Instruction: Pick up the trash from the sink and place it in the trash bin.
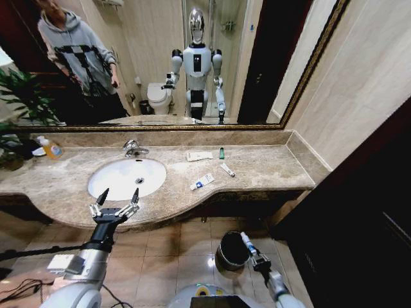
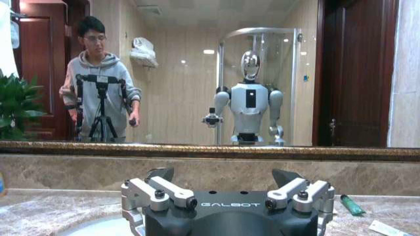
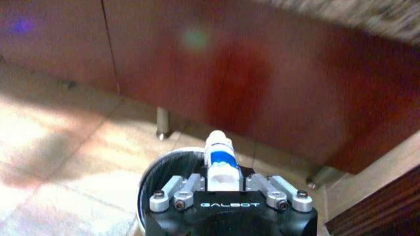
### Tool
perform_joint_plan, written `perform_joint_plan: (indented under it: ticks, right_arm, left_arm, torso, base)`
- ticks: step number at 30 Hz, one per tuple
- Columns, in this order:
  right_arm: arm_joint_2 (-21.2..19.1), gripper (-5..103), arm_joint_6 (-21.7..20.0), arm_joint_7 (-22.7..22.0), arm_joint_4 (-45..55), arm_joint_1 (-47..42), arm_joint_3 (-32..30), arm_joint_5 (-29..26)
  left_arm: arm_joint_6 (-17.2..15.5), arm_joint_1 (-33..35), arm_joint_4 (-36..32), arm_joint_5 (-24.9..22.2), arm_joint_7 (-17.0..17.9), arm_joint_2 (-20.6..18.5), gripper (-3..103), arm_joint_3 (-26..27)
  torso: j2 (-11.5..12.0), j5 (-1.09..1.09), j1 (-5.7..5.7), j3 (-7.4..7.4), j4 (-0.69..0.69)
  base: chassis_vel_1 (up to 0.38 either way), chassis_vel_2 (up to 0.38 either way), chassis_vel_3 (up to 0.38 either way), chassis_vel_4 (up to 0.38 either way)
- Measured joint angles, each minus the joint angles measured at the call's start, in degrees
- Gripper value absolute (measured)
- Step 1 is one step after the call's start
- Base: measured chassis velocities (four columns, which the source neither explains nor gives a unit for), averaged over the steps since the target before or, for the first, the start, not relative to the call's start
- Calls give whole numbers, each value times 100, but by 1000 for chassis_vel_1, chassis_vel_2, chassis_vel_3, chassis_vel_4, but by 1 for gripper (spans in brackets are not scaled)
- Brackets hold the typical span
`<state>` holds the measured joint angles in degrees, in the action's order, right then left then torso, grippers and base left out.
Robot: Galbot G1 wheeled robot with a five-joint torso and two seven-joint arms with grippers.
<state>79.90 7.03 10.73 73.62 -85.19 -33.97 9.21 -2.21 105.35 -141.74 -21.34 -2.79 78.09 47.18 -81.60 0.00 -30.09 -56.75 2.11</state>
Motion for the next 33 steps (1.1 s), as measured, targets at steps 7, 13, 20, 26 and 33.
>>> perform_joint_plan:
  ticks: [7,13,20,26,33]
  right_arm:
    - [-51,27,-84,-47,-1517,961,237,404]
    - [-31,27,18,-37,-2183,1369,355,585]
    - [89,30,348,-157,-3025,1930,240,1131]
    - [143,52,405,-218,-3238,2135,218,1180]
    - [155,79,396,-218,-3254,2190,210,1149]
  left_arm:
    - [0,0,0,0,0,0,100,0]
    - [0,0,0,0,0,0,100,0]
    - [0,0,1,0,0,0,100,0]
    - [0,0,0,0,0,0,100,0]
    - [0,0,0,0,0,0,100,0]
  torso:
    - [0,0,0,0,-1]
    - [0,0,0,0,-1]
    - [0,-1,0,0,0]
    - [0,0,1,1,-1]
    - [0,0,1,1,-1]
  base:
    - [0,0,0,0]
    - [0,0,0,0]
    - [0,0,0,0]
    - [0,0,0,0]
    - [0,0,0,0]
